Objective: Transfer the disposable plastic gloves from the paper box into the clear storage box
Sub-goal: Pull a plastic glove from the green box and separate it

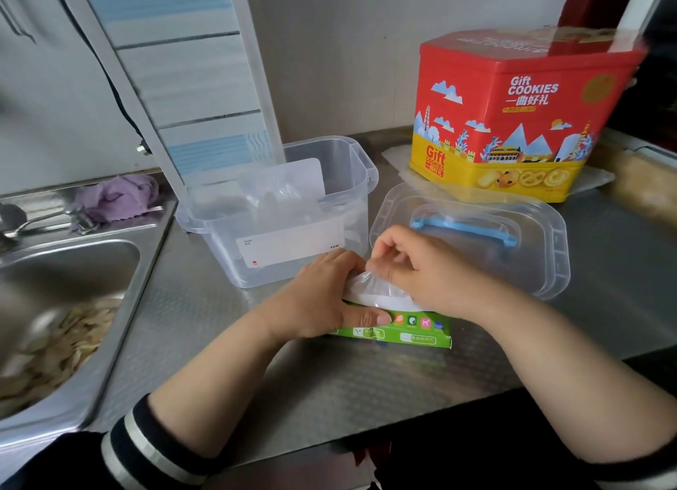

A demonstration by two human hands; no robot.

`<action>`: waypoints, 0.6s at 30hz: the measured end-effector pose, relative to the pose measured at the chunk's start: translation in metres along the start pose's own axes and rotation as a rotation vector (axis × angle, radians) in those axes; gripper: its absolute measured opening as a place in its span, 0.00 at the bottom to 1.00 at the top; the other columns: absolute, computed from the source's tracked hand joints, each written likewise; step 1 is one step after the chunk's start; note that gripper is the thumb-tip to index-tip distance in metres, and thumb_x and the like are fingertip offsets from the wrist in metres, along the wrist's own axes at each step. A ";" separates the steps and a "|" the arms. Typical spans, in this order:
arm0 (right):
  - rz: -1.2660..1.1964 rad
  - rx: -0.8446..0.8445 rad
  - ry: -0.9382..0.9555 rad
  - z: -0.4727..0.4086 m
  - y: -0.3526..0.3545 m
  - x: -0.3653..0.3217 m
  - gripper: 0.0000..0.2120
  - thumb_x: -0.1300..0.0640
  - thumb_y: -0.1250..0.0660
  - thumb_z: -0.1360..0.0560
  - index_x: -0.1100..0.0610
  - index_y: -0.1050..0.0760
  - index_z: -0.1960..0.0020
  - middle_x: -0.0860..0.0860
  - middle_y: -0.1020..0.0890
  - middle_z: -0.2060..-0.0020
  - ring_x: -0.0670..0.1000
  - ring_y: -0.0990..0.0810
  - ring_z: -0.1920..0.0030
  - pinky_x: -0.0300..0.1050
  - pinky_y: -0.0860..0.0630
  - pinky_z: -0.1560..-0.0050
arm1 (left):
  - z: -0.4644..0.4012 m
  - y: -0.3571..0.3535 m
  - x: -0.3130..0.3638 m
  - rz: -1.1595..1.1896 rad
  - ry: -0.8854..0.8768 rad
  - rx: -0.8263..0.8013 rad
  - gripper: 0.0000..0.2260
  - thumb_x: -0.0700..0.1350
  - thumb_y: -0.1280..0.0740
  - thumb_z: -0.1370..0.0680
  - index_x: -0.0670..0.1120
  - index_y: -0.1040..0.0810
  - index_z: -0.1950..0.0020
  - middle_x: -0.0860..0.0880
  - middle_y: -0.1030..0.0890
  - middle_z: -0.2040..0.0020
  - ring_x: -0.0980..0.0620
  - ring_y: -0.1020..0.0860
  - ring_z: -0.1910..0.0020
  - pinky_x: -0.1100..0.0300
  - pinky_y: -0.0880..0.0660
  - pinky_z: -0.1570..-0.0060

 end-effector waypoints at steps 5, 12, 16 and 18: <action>0.095 -0.009 0.037 -0.003 -0.003 -0.005 0.07 0.50 0.25 0.31 0.48 0.22 0.63 0.46 0.23 0.59 0.48 0.23 0.58 0.52 0.25 0.52 | -0.001 0.000 0.002 -0.014 0.000 -0.016 0.24 0.61 0.24 0.35 0.55 0.31 0.48 0.58 0.30 0.52 0.56 0.30 0.50 0.62 0.32 0.47; -0.193 0.208 0.192 0.003 0.009 -0.015 0.06 0.59 0.26 0.29 0.49 0.19 0.61 0.45 0.19 0.63 0.45 0.21 0.60 0.41 0.25 0.56 | -0.005 -0.004 -0.004 -0.046 0.043 -0.054 0.30 0.63 0.24 0.35 0.48 0.28 0.42 0.51 0.27 0.47 0.51 0.28 0.46 0.52 0.31 0.41; -0.392 0.368 0.167 0.009 0.032 -0.013 0.11 0.62 0.28 0.28 0.46 0.20 0.61 0.39 0.17 0.66 0.38 0.21 0.63 0.32 0.27 0.57 | -0.006 -0.005 -0.005 0.006 0.030 -0.045 0.39 0.71 0.28 0.40 0.51 0.29 0.36 0.53 0.25 0.44 0.52 0.27 0.42 0.50 0.29 0.39; -0.545 0.511 0.145 0.011 0.062 -0.012 0.09 0.61 0.29 0.26 0.48 0.20 0.60 0.40 0.17 0.66 0.39 0.20 0.62 0.35 0.24 0.55 | -0.006 -0.006 -0.003 -0.008 0.000 -0.050 0.39 0.71 0.28 0.40 0.52 0.28 0.36 0.56 0.26 0.43 0.53 0.28 0.40 0.52 0.31 0.37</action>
Point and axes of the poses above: each hand's wrist, its own z-axis away from the middle knuckle, its own y-axis out of the back of the hand, x = y × z, the point moved 10 cm from there along -z, towards the middle knuckle
